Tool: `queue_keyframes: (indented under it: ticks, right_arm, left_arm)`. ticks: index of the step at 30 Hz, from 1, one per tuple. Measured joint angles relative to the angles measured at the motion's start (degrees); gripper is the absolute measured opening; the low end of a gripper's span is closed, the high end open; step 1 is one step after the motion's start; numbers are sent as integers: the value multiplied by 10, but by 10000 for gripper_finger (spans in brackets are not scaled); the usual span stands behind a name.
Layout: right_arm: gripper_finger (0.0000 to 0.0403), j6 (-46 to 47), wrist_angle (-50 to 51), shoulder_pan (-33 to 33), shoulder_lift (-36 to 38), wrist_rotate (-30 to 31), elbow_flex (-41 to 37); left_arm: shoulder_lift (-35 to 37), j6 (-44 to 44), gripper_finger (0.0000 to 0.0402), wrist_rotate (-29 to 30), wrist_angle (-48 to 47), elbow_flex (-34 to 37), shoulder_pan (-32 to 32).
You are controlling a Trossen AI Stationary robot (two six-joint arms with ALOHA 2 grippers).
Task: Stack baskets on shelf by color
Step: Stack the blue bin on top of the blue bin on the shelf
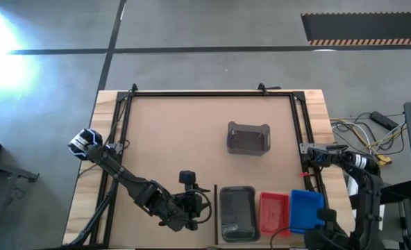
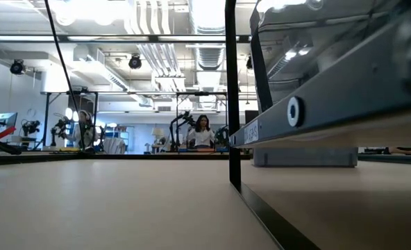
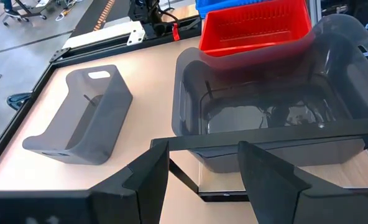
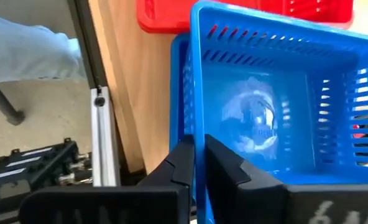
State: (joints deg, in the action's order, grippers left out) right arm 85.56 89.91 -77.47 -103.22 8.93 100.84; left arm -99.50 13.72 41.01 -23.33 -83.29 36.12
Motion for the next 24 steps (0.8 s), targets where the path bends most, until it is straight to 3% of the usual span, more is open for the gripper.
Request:
queue_keyframes:
  ticks: [8, 13, 17, 24]
  right_arm:
    - [106, 34, 2, 0, -1, -39, -4]
    - [142, 45, 1, 10, -1, -1, 3]
    - [127, 86, 1, 36, 0, 32, -20]
    - [41, 78, -22, 76, 0, 11, -96]
  left_arm:
    - [0, 9, 176, 0, 2, 0, 0]
    - [0, 9, 176, 0, 3, 0, 0]
    - [0, 9, 176, 0, 4, 0, 0]
    - [0, 9, 176, 0, 4, 0, 0]
